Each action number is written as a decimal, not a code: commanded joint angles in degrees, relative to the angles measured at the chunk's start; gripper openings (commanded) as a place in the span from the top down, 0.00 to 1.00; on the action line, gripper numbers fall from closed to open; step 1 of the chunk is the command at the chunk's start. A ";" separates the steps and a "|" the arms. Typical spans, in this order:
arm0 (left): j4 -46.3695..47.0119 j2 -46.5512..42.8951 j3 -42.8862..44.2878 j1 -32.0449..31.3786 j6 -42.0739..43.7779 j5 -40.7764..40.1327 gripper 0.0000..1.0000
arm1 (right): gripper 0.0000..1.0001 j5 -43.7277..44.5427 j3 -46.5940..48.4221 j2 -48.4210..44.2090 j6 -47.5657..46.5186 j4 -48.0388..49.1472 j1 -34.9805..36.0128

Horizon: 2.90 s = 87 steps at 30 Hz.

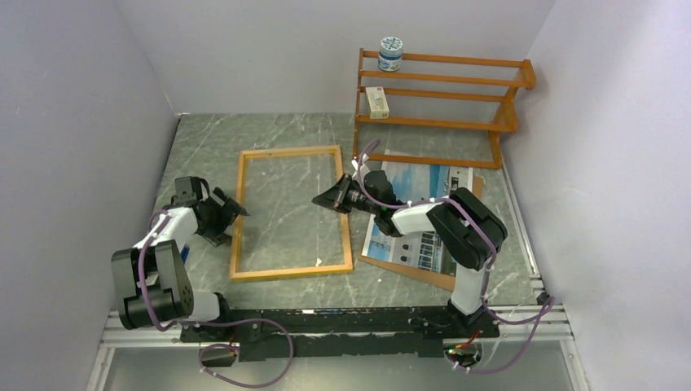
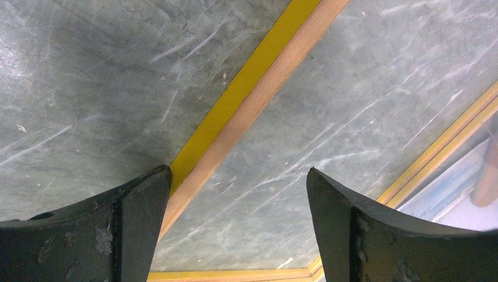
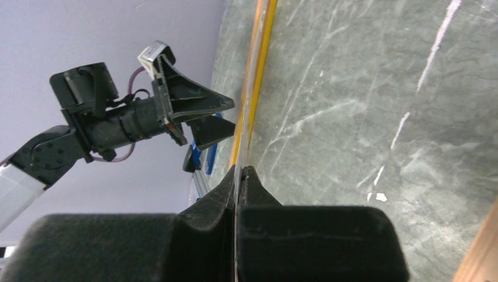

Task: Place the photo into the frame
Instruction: Place the photo frame item in the photo frame.

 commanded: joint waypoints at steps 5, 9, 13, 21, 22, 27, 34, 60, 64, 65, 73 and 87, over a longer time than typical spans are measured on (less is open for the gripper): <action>-0.86 -0.84 0.78 -0.17 1.67 2.52 0.11 | 1.00 -2.63 3.45 2.31 -3.29 -0.69 -1.22; -0.85 -0.46 0.87 -0.14 2.18 2.70 0.12 | 1.00 -3.71 4.93 2.93 -5.41 -2.91 -1.52; -0.88 0.00 1.19 -0.17 2.70 3.01 0.12 | 1.00 -4.80 6.69 4.02 -7.16 -4.56 -1.60; -0.91 0.45 1.45 -0.11 2.64 3.36 0.13 | 1.00 -6.18 7.83 5.34 -6.55 -5.20 -1.59; -0.83 0.30 1.35 -0.18 2.52 3.37 0.13 | 1.00 -6.24 7.67 5.51 -5.97 -5.00 -1.58; -2.73 -1.67 1.33 -0.12 0.91 -1.00 0.19 | 1.00 -5.02 7.92 5.73 -4.40 -8.35 -1.52; -4.51 -12.18 1.28 -0.12 -0.37 -7.84 0.17 | 0.92 -4.22 10.29 5.99 -5.97 -14.38 -1.56; -8.03 -15.44 1.40 -0.10 -3.32 -15.80 0.06 | 0.41 -2.17 17.54 6.00 -13.95 -28.82 -1.22; -8.82 -16.79 1.32 -0.14 -3.52 -16.90 0.06 | 0.31 0.44 17.87 3.95 -15.55 -32.51 -1.02; -9.12 -17.00 1.57 -0.13 -3.48 -16.78 0.06 | 0.31 1.26 17.80 3.33 -16.11 -33.29 -1.06; -18.62 -17.86 12.18 -0.10 2.15 -18.11 0.06 | 0.27 7.48 19.47 0.17 -20.09 -42.44 -1.01; -16.32 -17.63 8.06 -0.05 0.88 -14.19 0.06 | 0.27 8.76 19.86 -0.43 -22.11 -44.46 -1.08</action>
